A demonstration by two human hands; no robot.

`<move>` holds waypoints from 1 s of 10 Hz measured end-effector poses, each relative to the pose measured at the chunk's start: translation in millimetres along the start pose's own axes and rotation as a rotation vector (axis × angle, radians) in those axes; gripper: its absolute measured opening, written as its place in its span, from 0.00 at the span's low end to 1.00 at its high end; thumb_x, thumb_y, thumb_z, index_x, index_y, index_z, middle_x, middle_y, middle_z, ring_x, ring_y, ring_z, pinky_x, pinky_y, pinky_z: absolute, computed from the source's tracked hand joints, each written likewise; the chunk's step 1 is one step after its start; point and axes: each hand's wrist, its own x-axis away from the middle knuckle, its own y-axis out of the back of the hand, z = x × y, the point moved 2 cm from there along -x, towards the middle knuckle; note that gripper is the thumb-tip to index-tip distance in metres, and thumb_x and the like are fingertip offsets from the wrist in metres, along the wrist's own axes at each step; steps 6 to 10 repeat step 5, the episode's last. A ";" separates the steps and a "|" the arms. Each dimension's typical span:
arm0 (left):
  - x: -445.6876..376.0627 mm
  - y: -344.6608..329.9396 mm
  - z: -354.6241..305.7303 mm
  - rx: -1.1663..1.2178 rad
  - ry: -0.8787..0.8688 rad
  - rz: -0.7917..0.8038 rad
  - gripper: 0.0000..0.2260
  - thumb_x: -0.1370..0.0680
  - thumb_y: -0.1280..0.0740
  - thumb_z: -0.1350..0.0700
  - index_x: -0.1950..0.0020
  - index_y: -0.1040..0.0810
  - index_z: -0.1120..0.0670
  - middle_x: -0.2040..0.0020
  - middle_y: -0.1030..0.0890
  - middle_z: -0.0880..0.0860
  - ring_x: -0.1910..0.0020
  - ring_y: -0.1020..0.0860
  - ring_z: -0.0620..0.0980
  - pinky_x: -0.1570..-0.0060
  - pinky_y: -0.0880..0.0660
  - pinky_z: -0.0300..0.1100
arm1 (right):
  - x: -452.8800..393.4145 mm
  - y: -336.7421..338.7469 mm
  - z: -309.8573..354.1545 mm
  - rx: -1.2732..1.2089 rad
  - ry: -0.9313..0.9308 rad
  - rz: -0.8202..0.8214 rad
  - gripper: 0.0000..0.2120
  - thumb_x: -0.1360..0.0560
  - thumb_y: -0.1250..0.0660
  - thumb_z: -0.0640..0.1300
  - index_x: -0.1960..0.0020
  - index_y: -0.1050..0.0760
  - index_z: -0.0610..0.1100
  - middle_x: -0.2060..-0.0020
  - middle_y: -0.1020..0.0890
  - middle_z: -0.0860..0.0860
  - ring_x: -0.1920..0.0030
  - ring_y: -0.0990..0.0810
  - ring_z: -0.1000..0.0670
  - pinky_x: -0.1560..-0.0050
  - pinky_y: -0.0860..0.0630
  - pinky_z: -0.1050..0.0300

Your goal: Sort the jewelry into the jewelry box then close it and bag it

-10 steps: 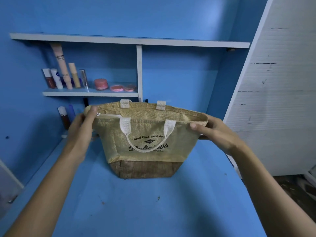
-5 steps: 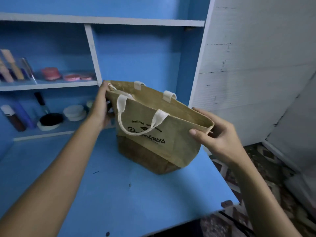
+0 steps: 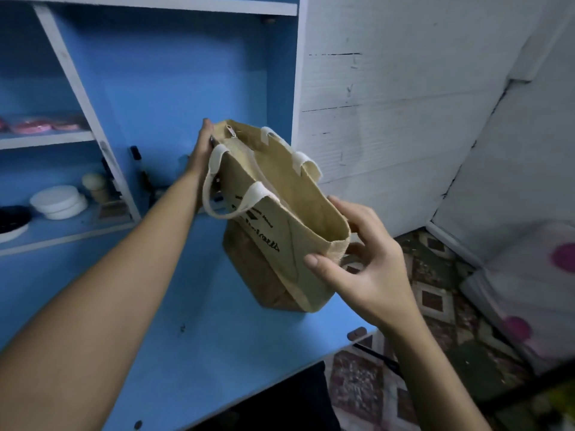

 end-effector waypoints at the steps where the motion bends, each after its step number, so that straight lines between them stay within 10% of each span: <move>1: -3.4 -4.1 -3.2 -0.030 0.010 0.001 0.30 0.19 0.52 0.32 0.47 0.20 0.52 0.56 0.14 0.53 0.53 0.15 0.51 0.58 0.21 0.42 | 2.7 -3.4 -1.8 -0.005 0.006 -0.001 0.32 0.32 0.22 0.53 0.31 0.26 0.48 0.38 0.22 0.54 0.41 0.22 0.46 0.52 0.20 0.51; 3: -8.0 5.1 -6.0 -0.079 0.051 -0.047 0.34 0.21 0.49 0.30 0.35 0.22 0.56 0.38 0.19 0.58 0.41 0.19 0.57 0.46 0.23 0.46 | 5.5 -4.9 -2.4 -0.013 0.003 -0.001 0.33 0.33 0.22 0.55 0.31 0.26 0.47 0.38 0.22 0.53 0.42 0.22 0.48 0.50 0.21 0.56; 5: 18.5 9.6 6.2 -0.234 -0.046 -0.291 0.21 0.19 0.46 0.37 0.53 0.21 0.50 0.50 0.17 0.54 0.55 0.20 0.53 0.54 0.23 0.45 | 13.8 -1.3 -11.7 -0.112 -0.036 -0.033 0.23 0.27 0.31 0.54 0.34 0.25 0.50 0.40 0.20 0.50 0.44 0.20 0.45 0.49 0.21 0.40; 10: 18.5 9.6 6.2 -0.234 -0.046 -0.291 0.21 0.19 0.46 0.37 0.53 0.21 0.50 0.50 0.17 0.54 0.55 0.20 0.53 0.54 0.23 0.45 | 13.8 -1.3 -11.7 -0.112 -0.036 -0.033 0.23 0.27 0.31 0.54 0.34 0.25 0.50 0.40 0.20 0.50 0.44 0.20 0.45 0.49 0.21 0.40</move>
